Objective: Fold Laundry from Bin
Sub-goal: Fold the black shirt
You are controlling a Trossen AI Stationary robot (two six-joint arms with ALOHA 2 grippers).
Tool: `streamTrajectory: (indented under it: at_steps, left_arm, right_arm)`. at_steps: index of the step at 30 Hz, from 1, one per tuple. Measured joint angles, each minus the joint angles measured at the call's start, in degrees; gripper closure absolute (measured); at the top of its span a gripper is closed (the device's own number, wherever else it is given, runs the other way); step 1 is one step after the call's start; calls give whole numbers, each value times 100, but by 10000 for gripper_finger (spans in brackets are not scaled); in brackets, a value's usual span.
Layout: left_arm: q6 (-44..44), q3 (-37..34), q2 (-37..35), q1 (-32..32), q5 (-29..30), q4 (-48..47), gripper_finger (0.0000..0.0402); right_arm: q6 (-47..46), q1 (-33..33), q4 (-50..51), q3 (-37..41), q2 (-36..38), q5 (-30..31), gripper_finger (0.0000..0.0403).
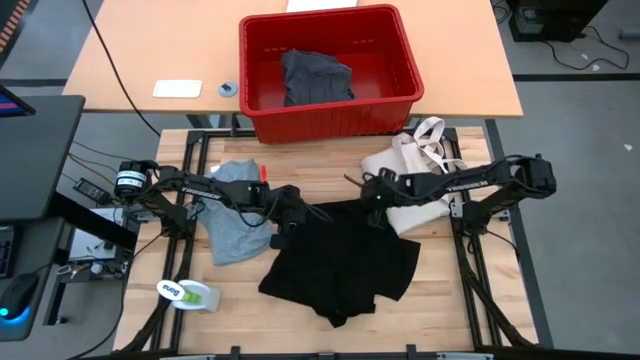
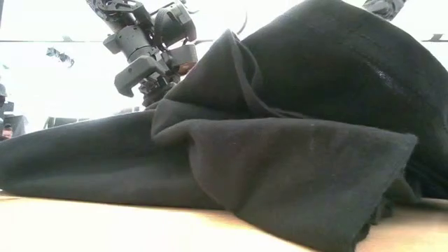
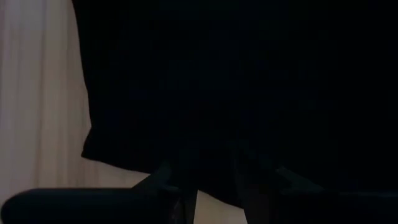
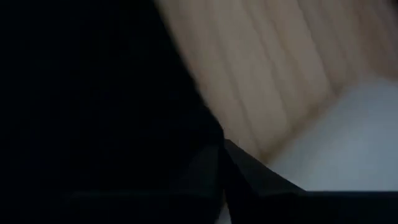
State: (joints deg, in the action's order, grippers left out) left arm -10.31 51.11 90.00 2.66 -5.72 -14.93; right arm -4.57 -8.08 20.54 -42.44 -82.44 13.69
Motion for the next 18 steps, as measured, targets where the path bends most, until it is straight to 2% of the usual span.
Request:
streamTrajectory:
  at_steps: [4,8,14,18]
  left_arm:
    - [-70,0,0,0,0,-1,299]
    - [-18,0,0,0,0,1,299]
    - [47,0,0,0,0,16,299]
    - [47,0,0,0,0,10,299]
  right_arm:
    - [998,188,-15,-2,38,74,337]
    - [1469,379,1,-2,38,394,293]
    - [2130,666,-38,-2,38,1127,228]
    - [2590,877,-143,-2,27,1535,200]
